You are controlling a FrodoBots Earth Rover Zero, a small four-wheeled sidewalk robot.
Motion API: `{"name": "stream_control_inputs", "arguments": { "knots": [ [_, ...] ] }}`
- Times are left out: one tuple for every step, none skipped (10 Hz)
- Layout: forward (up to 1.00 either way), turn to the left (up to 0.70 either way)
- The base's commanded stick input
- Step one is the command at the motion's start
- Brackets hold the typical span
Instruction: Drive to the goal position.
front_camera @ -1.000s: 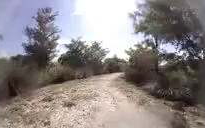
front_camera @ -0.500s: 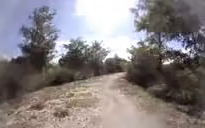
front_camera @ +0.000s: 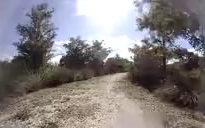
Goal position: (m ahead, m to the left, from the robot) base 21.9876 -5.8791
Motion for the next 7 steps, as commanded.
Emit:
{"name": "stream_control_inputs", "arguments": {
  "knots": [
    [0.7,0.0],
    [0.7,0.0],
    [0.7,0.0],
    [0.7,0.0],
    [0.7,0.0],
    [0.7,0.0],
    [0.7,0.0]
  ]
}}
